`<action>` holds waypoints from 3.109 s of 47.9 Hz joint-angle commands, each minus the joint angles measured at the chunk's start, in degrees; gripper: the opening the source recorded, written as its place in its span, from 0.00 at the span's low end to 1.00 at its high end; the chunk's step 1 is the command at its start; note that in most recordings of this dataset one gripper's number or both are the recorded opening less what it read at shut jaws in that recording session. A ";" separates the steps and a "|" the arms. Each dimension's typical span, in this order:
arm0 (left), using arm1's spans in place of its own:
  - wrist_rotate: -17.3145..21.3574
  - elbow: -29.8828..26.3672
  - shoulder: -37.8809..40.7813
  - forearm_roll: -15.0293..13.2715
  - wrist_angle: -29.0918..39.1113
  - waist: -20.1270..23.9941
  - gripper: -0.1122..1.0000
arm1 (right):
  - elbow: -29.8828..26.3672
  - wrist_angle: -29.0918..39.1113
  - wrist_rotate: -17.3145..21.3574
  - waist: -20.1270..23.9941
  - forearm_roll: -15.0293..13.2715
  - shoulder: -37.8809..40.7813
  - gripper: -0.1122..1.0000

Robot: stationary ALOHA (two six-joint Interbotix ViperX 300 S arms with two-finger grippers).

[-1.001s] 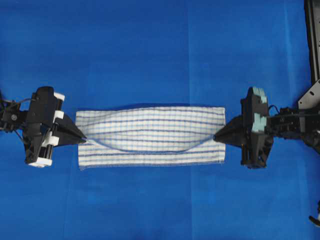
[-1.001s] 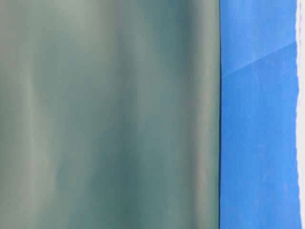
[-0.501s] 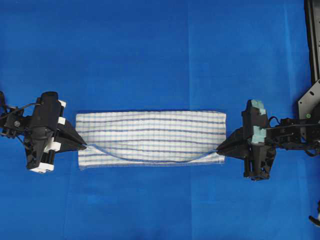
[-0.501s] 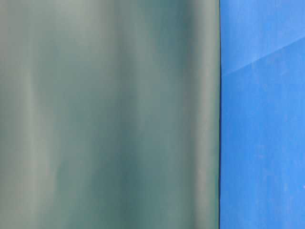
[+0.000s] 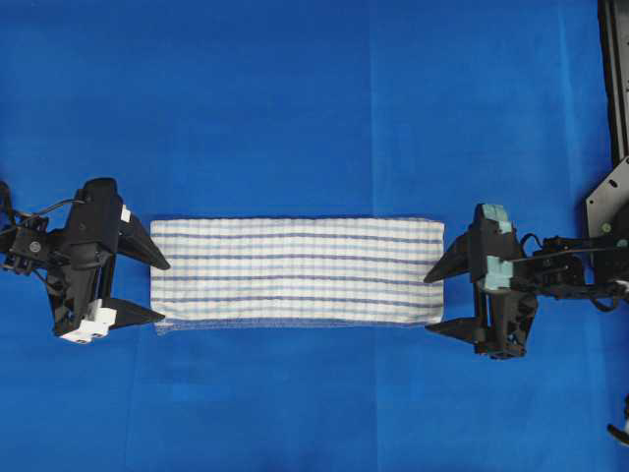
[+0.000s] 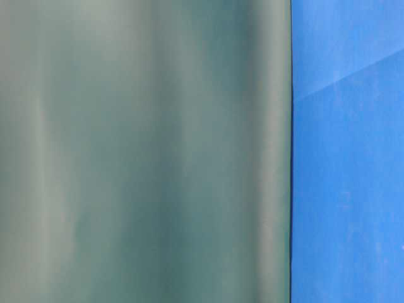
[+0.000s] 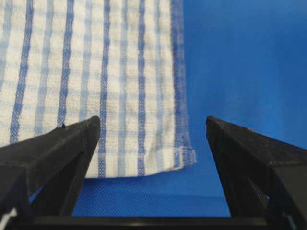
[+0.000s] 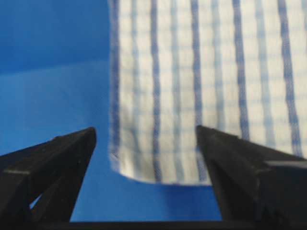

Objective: Fold the blue towel.
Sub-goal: 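Grasp the folded towel's left and right ends with both grippers, then lift the towel and rotate it vertical, left gripper swinging down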

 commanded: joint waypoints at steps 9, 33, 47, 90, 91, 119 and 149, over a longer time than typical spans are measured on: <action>0.26 -1.67 -7.82 0.53 5.27 4.39 0.88 | 0.53 1.14 -7.65 -5.54 -0.18 -10.99 0.87; 16.44 -3.16 -2.64 0.79 6.86 16.79 0.88 | 0.88 6.59 -16.35 -23.55 -0.26 -6.59 0.87; 16.17 -2.46 6.15 0.35 -0.18 16.17 0.88 | -0.79 4.39 -16.00 -23.55 0.35 4.92 0.86; 13.10 -3.34 10.99 0.09 6.06 14.94 0.14 | -1.05 4.13 -16.17 -20.30 1.58 6.77 0.27; 13.10 -3.52 10.90 0.09 6.15 14.85 0.14 | -1.05 4.13 -16.17 -20.21 1.58 6.68 0.23; 13.62 -9.05 -3.08 0.26 23.03 13.10 0.14 | 0.53 4.57 -16.79 -20.21 1.41 -8.79 0.06; 12.30 -11.95 -13.10 0.09 24.17 10.02 0.14 | 0.62 8.09 -16.96 -20.92 1.32 -21.36 0.06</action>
